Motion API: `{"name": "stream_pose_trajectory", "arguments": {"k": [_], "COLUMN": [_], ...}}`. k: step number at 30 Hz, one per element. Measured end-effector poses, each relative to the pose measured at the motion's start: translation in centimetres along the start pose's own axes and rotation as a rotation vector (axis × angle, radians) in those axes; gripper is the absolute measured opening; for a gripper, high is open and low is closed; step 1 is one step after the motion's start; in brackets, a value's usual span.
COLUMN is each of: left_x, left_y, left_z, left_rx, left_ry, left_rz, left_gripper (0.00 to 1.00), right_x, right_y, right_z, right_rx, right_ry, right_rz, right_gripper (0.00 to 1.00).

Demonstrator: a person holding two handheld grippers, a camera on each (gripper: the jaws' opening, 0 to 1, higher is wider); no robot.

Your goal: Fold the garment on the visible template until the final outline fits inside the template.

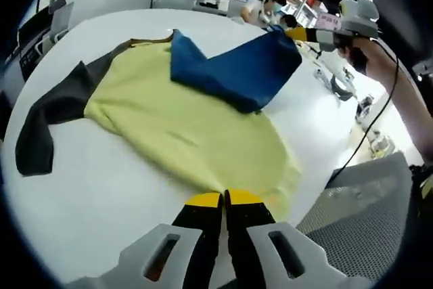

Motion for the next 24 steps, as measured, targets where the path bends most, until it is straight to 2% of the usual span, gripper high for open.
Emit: {"name": "stream_pose_trajectory", "arguments": {"k": [5,10,13,17,19,20,24], "left_x": [-0.9,-1.6,-2.1,-2.3,-2.8,-2.9,-3.4], "left_y": [-0.3,-0.5,-0.3,-0.2,0.7,1.0,1.7], "left_z": [1.3,2.1,2.4,2.5,2.2,2.3,2.1], "left_rx": [-0.066,-0.082,-0.080,-0.087,-0.163,-0.169,-0.152], "left_ry": [-0.066,-0.109,-0.120,-0.116,-0.120,-0.125,-0.130], "left_rz": [0.005,0.017,0.033,0.020,0.055,0.059,0.070], "left_gripper": [0.00,0.00,0.00,0.00,0.00,0.00,0.00], "right_x": [0.1,0.1,0.0,0.0,0.0,0.0,-0.1], "right_y": [-0.8,-1.3,-1.8,-2.8,-3.5,-3.6,-4.3], "right_z": [0.3,0.6,0.6,0.2,0.1,0.1,0.0], "right_rx": [0.016,0.007,0.000,0.001,0.010,0.004,-0.009], "right_ry": [-0.010,-0.017,-0.017,-0.007,-0.003,-0.004,0.001], "right_rz": [-0.020,-0.029,-0.039,-0.053,-0.072,-0.073,-0.084], "right_gripper": [0.00,0.00,0.00,0.00,0.00,0.00,0.00]}}
Point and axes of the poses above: the point that each gripper's makers call its tool centre point, and the gripper's own axes: x roughly forward along the fingers, y roughly to its left, z roughly out of its top, the point moved 4 cm from there along -x, roughly backward along the fingers, and after that the axes turned 13 degrees about -y, right-handed, at the moved point
